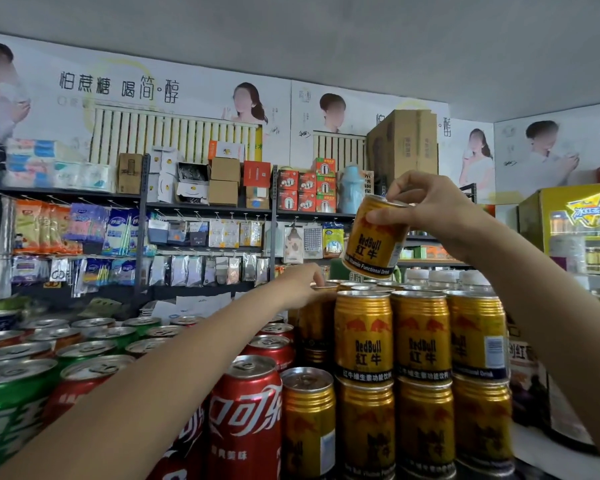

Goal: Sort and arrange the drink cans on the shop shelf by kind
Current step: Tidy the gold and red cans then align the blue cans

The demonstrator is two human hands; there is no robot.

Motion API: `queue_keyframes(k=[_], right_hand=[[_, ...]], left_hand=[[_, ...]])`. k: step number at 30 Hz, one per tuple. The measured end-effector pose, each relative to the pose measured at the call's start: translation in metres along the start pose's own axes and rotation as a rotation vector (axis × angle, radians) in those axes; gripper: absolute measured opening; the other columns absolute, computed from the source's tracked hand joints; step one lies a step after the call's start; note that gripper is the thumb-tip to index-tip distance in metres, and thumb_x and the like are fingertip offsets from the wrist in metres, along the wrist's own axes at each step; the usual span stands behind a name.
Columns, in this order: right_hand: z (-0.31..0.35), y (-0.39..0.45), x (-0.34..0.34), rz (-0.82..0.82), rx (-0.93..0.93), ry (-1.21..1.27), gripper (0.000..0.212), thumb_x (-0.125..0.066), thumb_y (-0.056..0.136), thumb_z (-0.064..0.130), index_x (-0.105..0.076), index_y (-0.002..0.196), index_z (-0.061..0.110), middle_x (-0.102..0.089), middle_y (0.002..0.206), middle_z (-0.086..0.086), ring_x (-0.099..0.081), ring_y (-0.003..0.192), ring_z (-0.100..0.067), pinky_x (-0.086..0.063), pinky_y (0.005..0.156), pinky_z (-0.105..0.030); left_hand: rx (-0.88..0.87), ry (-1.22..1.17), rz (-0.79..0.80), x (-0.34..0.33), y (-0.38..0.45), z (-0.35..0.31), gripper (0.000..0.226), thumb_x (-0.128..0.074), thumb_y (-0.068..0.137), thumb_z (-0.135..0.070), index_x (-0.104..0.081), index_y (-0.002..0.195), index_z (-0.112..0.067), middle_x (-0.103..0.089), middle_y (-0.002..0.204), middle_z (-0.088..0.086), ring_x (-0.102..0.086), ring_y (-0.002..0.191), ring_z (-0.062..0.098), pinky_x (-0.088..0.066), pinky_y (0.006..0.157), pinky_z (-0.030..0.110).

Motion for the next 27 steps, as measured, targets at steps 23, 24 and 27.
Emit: queue_keyframes(k=[23,24,27], right_hand=[[0.035,-0.028,-0.061,0.041,0.099,0.034,0.027,-0.077,0.071,0.016,-0.051,0.079,0.015,-0.056,0.103,0.000,-0.056,0.091,-0.017,-0.049,0.065,-0.024],[0.037,-0.028,-0.060,0.021,0.105,0.038,0.028,-0.078,0.071,0.017,-0.052,0.079,0.014,-0.055,0.104,0.000,-0.055,0.091,-0.016,-0.048,0.063,-0.024],[0.040,-0.029,-0.051,-0.001,0.092,0.032,0.029,-0.080,0.069,0.020,-0.053,0.077,0.016,-0.056,0.114,-0.007,-0.055,0.100,-0.022,-0.053,0.078,-0.037]], left_hand=[[0.000,0.060,0.377,0.018,-0.113,-0.001,0.034,-0.055,0.090,-0.035,-0.059,0.121,-0.023,-0.053,0.119,-0.013,-0.048,0.116,0.008,-0.038,0.101,0.028],[-0.008,0.102,0.408,0.017,-0.115,-0.004,0.035,-0.054,0.090,-0.037,-0.059,0.122,-0.023,-0.053,0.125,-0.011,-0.047,0.119,0.009,-0.037,0.103,0.028],[-0.004,0.307,0.557,-0.001,-0.125,-0.009,0.046,-0.053,0.090,-0.041,-0.050,0.131,-0.021,-0.042,0.141,-0.003,-0.039,0.129,0.015,-0.033,0.103,0.027]])
Point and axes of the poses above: each hand's wrist, its own y-axis towards the middle knuckle, its own x-axis out of the back of the hand, z = x × y, the point moved 9 cm from there along y, towards the middle knuckle
